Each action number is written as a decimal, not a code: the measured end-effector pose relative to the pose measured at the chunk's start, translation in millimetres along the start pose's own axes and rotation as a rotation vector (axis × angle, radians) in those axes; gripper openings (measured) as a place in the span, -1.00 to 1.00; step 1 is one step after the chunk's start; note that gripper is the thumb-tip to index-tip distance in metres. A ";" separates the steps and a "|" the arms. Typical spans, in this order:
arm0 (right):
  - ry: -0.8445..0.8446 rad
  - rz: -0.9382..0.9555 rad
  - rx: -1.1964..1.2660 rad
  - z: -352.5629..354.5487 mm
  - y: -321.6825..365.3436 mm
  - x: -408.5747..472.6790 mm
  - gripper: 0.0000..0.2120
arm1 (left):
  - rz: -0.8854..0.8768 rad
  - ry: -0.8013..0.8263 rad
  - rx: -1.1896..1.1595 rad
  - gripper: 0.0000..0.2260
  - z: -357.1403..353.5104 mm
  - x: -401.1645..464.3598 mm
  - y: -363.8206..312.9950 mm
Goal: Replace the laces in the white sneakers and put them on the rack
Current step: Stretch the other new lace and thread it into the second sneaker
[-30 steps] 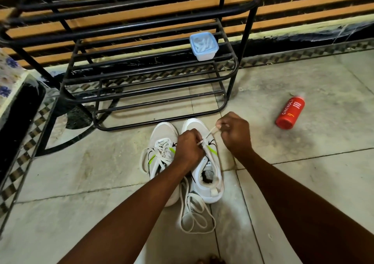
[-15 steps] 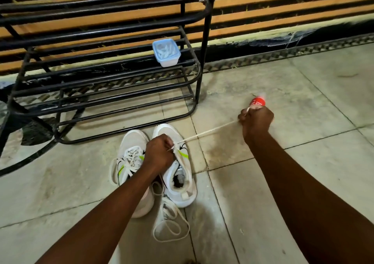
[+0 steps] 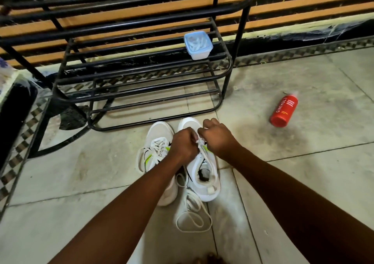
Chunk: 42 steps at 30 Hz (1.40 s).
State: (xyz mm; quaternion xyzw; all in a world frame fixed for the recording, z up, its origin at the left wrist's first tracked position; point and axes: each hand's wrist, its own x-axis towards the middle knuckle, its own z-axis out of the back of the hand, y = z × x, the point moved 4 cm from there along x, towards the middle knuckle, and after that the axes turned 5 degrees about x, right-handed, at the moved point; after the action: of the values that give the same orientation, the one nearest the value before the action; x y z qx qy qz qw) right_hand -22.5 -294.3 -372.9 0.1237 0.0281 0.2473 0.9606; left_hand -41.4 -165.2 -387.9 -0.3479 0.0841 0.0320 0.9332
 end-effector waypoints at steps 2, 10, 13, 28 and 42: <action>-0.068 0.050 -0.044 4.8 -2.2 -4.0 -0.82 | 0.003 0.002 0.004 -0.78 -1.5 1.2 -0.2; -0.275 -0.113 -0.196 38.9 -48.9 -16.6 -0.84 | 0.033 0.013 0.010 -0.85 -5.3 7.1 2.0; -0.335 -0.359 -0.150 66.7 -95.4 -33.1 -0.79 | 0.039 0.003 0.015 -0.85 -5.9 7.6 1.7; -0.100 -0.391 0.561 -1.7 -110.3 -62.5 -0.88 | 0.008 -0.007 0.004 -0.80 1.5 5.6 -7.0; -0.026 -0.140 1.244 39.4 9.7 -17.7 -0.50 | -0.064 -0.147 -0.425 -0.88 83.8 -15.0 -54.3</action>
State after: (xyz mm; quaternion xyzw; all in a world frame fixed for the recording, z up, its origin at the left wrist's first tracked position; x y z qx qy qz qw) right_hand -38.1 -303.4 -332.4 0.6606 0.1632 0.1195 0.7230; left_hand -38.4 -151.4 -288.0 -0.5357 -0.0039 0.0447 0.8432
